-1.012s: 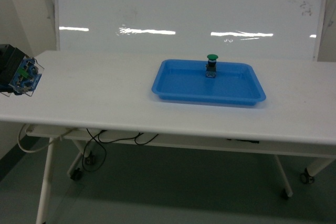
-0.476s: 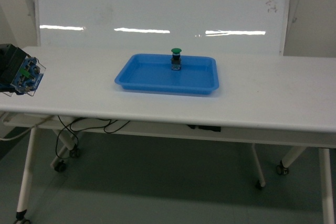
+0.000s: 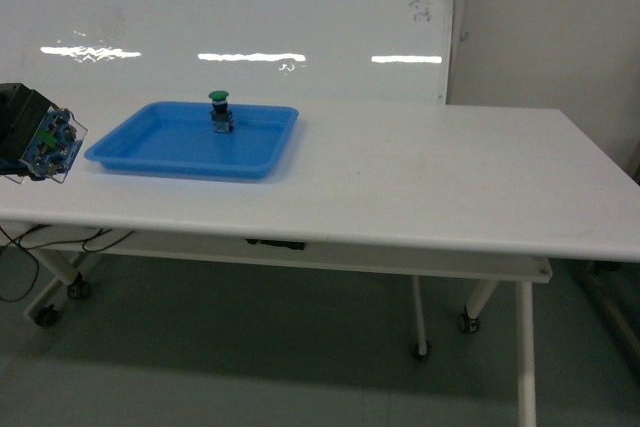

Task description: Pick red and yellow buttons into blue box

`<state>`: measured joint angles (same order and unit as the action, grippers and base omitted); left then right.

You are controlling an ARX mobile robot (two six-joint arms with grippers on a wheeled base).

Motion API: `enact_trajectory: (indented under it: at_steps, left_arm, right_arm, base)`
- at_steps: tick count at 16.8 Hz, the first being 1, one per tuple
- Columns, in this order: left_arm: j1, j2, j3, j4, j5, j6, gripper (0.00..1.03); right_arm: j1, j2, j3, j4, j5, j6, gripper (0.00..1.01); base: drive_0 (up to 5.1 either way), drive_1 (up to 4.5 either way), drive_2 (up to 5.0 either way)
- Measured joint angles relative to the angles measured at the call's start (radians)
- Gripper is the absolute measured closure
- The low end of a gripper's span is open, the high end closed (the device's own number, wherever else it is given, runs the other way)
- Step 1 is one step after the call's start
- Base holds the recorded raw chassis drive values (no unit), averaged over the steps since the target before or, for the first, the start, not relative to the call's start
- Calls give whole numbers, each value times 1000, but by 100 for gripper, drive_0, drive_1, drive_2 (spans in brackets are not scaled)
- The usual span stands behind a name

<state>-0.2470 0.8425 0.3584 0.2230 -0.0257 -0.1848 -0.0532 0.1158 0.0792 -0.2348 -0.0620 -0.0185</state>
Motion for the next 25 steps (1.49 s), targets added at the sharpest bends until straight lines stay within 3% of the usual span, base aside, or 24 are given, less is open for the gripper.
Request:
enact_trajectory:
  at_steps: [14, 25]
  left_arm:
    - [0, 0, 0, 0, 0, 0, 84]
    - [0, 2, 0, 0, 0, 0, 84]
  right_arm:
    - [0, 0, 0, 0, 1, 0, 69]
    - [0, 0, 0, 0, 1, 0, 69]
  base:
    - [460, -122, -351]
    - [498, -243, -243]
